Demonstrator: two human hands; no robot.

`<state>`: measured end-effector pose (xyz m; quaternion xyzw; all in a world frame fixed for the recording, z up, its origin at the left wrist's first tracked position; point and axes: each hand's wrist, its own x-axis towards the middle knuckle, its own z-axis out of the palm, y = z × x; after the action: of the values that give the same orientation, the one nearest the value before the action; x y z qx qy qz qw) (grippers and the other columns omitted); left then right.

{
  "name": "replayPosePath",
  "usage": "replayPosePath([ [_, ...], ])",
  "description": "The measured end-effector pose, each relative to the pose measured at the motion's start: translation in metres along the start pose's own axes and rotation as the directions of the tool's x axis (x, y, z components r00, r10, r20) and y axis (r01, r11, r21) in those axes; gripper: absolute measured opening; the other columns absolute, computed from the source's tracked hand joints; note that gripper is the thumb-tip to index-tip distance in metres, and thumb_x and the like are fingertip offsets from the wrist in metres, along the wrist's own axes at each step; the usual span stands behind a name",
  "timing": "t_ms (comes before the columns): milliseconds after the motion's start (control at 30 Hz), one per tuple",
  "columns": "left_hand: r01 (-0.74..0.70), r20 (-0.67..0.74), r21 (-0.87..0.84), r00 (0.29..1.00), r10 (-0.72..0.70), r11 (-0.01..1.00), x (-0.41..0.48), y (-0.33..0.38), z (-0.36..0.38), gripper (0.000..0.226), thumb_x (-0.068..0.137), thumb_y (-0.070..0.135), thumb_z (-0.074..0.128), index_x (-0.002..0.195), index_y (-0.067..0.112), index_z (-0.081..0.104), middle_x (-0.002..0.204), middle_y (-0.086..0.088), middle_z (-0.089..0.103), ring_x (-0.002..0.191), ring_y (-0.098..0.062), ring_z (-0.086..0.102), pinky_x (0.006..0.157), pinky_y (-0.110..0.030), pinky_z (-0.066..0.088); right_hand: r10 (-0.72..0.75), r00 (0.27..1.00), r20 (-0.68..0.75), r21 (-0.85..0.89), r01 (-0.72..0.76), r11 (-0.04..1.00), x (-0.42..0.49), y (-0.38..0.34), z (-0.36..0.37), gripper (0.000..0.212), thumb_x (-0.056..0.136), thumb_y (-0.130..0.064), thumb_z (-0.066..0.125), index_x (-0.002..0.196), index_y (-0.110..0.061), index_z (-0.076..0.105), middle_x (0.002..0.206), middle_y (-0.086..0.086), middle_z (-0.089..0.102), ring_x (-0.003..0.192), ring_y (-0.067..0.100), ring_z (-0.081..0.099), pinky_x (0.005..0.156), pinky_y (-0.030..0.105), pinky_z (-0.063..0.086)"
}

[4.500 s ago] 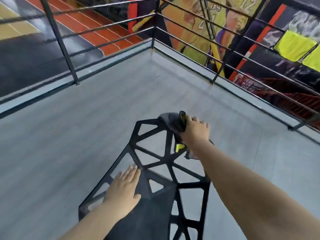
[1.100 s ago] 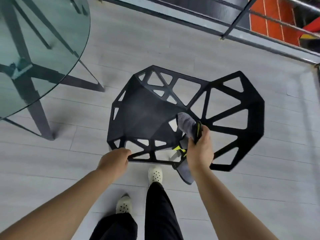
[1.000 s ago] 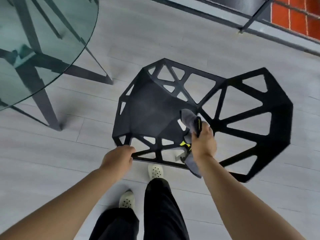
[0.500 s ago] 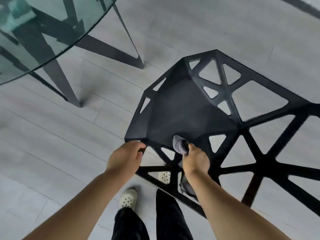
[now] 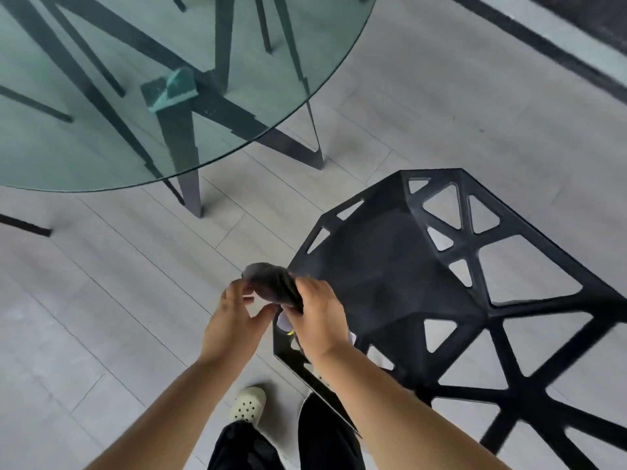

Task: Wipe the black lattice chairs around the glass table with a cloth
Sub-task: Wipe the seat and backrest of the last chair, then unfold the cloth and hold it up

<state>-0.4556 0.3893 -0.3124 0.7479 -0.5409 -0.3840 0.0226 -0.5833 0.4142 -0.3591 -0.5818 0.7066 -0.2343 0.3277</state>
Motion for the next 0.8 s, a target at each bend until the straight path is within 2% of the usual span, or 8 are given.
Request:
replayPosePath([
  [100,0.094,0.050,-0.428,0.996,-0.081,0.899,-0.015,0.032,-0.025,0.042,0.079,0.026,0.073,0.112,0.009,0.051,0.109,0.005,0.059,0.101,-0.013,0.058,0.079,-0.025,0.047,0.010,0.998,-0.067,0.080,-0.004,0.997,-0.012,-0.022,-0.040,0.036,0.079,-0.023,0.074,0.112,-0.013,0.062,0.097,-0.003,0.064,0.095,0.015,0.057,0.074,0.022,0.045],
  [200,0.054,0.119,-0.567,0.993,0.016,0.822,-0.039,0.069,-0.054,0.006,0.088,0.012,0.063,0.087,0.018,0.063,0.079,0.011,0.070,0.077,-0.004,0.064,0.069,-0.020,0.044,-0.029,0.996,-0.080,0.128,0.039,0.991,-0.024,-0.044,-0.084,0.049,0.076,-0.027,0.074,0.121,-0.015,0.058,0.104,-0.006,0.062,0.100,0.009,0.055,0.085,0.016,0.043],
  [300,0.033,0.122,-0.705,0.990,0.076,0.708,-0.064,0.099,-0.083,0.019,0.085,-0.005,0.057,0.088,0.012,0.065,0.078,0.001,0.070,0.068,-0.003,0.065,0.061,-0.014,0.049,-0.039,0.999,0.002,0.210,0.038,0.977,-0.038,-0.071,-0.128,0.061,0.074,-0.045,0.067,0.128,-0.018,0.055,0.109,-0.015,0.056,0.103,-0.003,0.050,0.088,0.005,0.037],
  [367,0.013,0.121,-0.763,0.985,0.123,0.647,-0.078,0.114,-0.103,0.018,0.078,-0.007,0.064,0.089,0.007,0.063,0.076,-0.002,0.068,0.073,-0.012,0.064,0.062,-0.017,0.051,0.011,1.000,-0.012,0.243,-0.008,0.970,-0.045,-0.085,-0.151,0.049,0.077,-0.038,0.070,0.119,-0.014,0.061,0.104,-0.012,0.060,0.097,-0.003,0.054,0.085,0.009,0.042],
  [467,-0.060,0.065,-0.774,0.983,0.172,0.631,-0.096,0.120,-0.136,0.020,0.070,0.007,0.067,0.089,0.008,0.063,0.077,0.001,0.069,0.077,-0.015,0.063,0.071,-0.024,0.050,0.176,0.974,-0.142,0.274,-0.132,0.953,-0.053,-0.109,-0.186,0.006,0.087,-0.019,0.067,0.086,-0.014,0.064,0.082,-0.006,0.062,0.073,0.004,0.057,0.069,0.017,0.042],
  [567,-0.164,-0.062,-0.728,0.983,0.175,0.666,-0.112,0.116,-0.170,0.010,0.079,0.007,0.070,0.086,0.006,0.063,0.077,0.001,0.067,0.076,-0.013,0.060,0.072,-0.027,0.048,0.312,0.936,-0.163,0.351,-0.240,0.905,-0.054,-0.132,-0.217,0.021,0.090,-0.022,0.061,0.072,-0.018,0.052,0.080,0.000,0.057,0.070,0.007,0.052,0.062,0.014,0.039],
  [633,-0.210,-0.150,-0.682,0.978,0.147,0.700,-0.119,0.110,-0.195,0.004,0.087,0.009,0.064,0.086,0.012,0.064,0.080,0.000,0.066,0.076,-0.014,0.060,0.074,-0.030,0.048,0.337,0.926,-0.169,0.375,-0.256,0.891,-0.052,-0.149,-0.233,0.020,0.090,-0.024,0.060,0.076,-0.011,0.055,0.082,0.006,0.057,0.072,0.016,0.052,0.064,0.025,0.040],
  [800,-0.259,-0.327,-0.656,0.944,0.043,0.709,-0.129,0.089,-0.265,0.005,0.092,0.020,0.059,0.091,0.016,0.061,0.089,-0.003,0.064,0.086,-0.024,0.058,0.081,-0.035,0.046,0.416,0.891,-0.181,0.513,-0.275,0.813,-0.041,-0.198,-0.264,0.028,0.091,-0.020,0.057,0.070,-0.003,0.051,0.061,0.005,0.042,0.059,0.017,0.037,0.054,0.030,0.028],
])
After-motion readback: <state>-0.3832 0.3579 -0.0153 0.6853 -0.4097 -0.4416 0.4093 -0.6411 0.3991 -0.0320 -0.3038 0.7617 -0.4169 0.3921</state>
